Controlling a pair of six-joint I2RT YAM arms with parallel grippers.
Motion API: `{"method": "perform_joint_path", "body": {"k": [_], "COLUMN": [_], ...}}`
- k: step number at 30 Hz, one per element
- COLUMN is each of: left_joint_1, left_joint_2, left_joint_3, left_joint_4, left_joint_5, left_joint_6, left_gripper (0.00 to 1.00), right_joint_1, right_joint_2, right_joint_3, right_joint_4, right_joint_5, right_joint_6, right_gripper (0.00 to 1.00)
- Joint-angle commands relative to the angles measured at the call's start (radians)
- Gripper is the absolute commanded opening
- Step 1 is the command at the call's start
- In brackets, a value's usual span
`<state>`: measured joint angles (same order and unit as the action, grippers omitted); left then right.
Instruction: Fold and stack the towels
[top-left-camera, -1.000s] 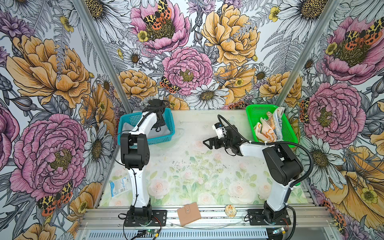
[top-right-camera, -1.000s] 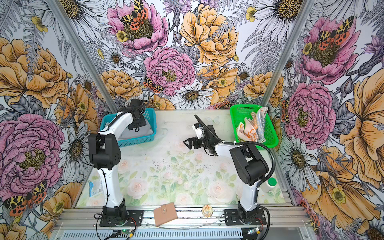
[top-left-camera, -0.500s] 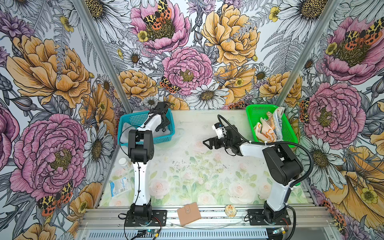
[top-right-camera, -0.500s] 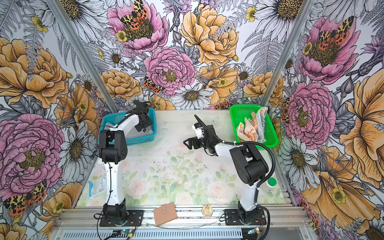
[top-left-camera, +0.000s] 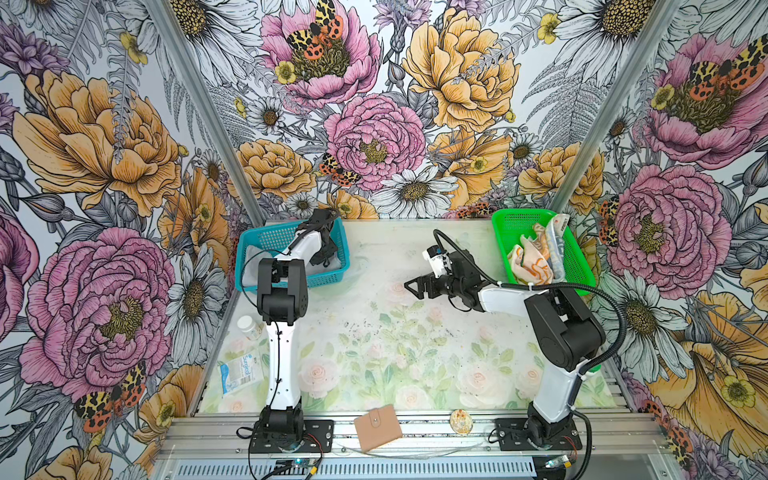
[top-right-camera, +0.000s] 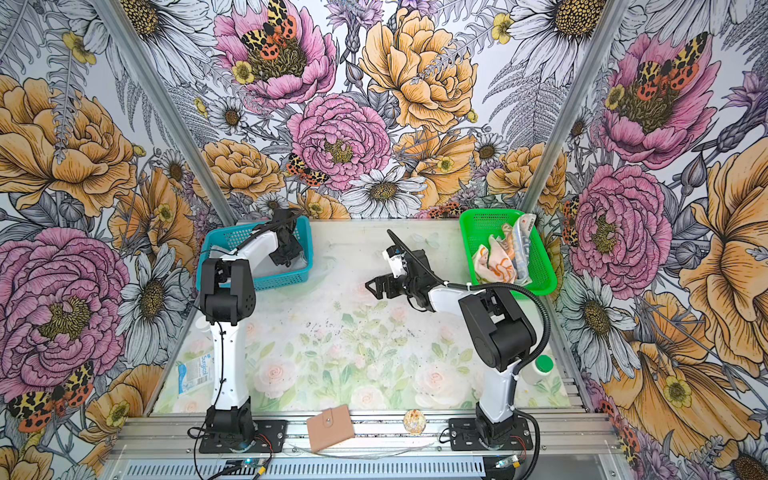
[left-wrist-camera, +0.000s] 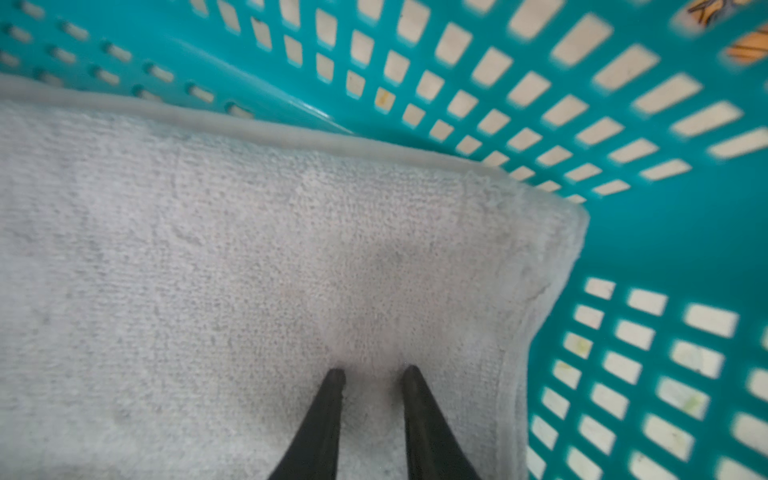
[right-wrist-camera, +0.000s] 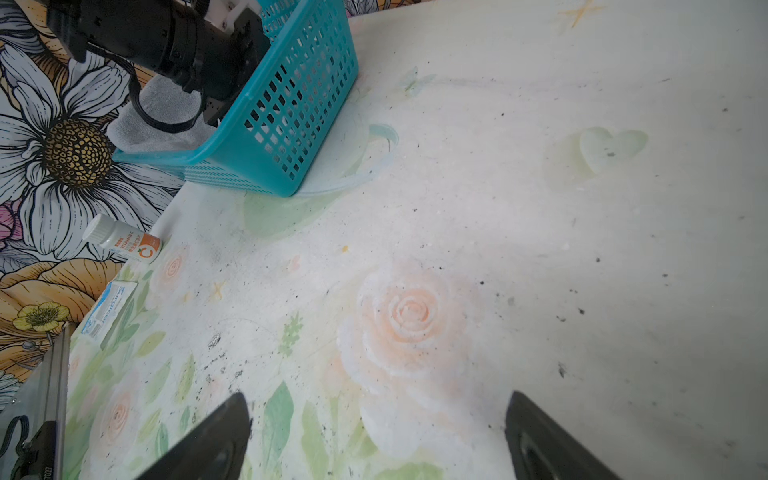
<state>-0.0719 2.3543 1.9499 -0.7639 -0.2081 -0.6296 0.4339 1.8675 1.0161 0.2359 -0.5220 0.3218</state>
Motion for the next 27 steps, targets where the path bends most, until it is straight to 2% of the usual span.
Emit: {"method": "perform_joint_path", "body": {"k": [1,7,13,17,20,27], "left_joint_1": [-0.014,-0.027,-0.022,-0.015,-0.017,-0.020], "left_joint_2": [0.003,-0.035,-0.054,-0.090,-0.145,-0.346], "left_joint_3": [0.000,-0.003,-0.005,-0.037,-0.060,-0.164], "left_joint_4": [0.038,0.051,0.058,0.075,0.077,0.074], "left_joint_5": [0.013,0.037,0.166,0.200,0.163,-0.042], "left_joint_6": [0.052,0.169,0.262,0.284,0.303,0.277], "left_gripper": [0.12,0.07,0.08,0.24,0.36,0.74], "right_joint_1": [0.009,0.009,0.011,0.014,0.015,0.016], "right_joint_2": [0.019,0.019,0.023,0.025,0.024,0.014], "right_joint_3": [0.029,0.031,0.035,0.037,0.037,0.026], "right_joint_4": [-0.002,-0.004,-0.009,-0.007,-0.009,0.002], "right_joint_5": [-0.012,-0.012,-0.010,-0.012,-0.012,-0.013], "right_joint_6": [-0.014,-0.016,-0.017,-0.017,-0.018,-0.019], "right_gripper": [0.97,0.97,0.97,0.98,0.98,0.98]}}
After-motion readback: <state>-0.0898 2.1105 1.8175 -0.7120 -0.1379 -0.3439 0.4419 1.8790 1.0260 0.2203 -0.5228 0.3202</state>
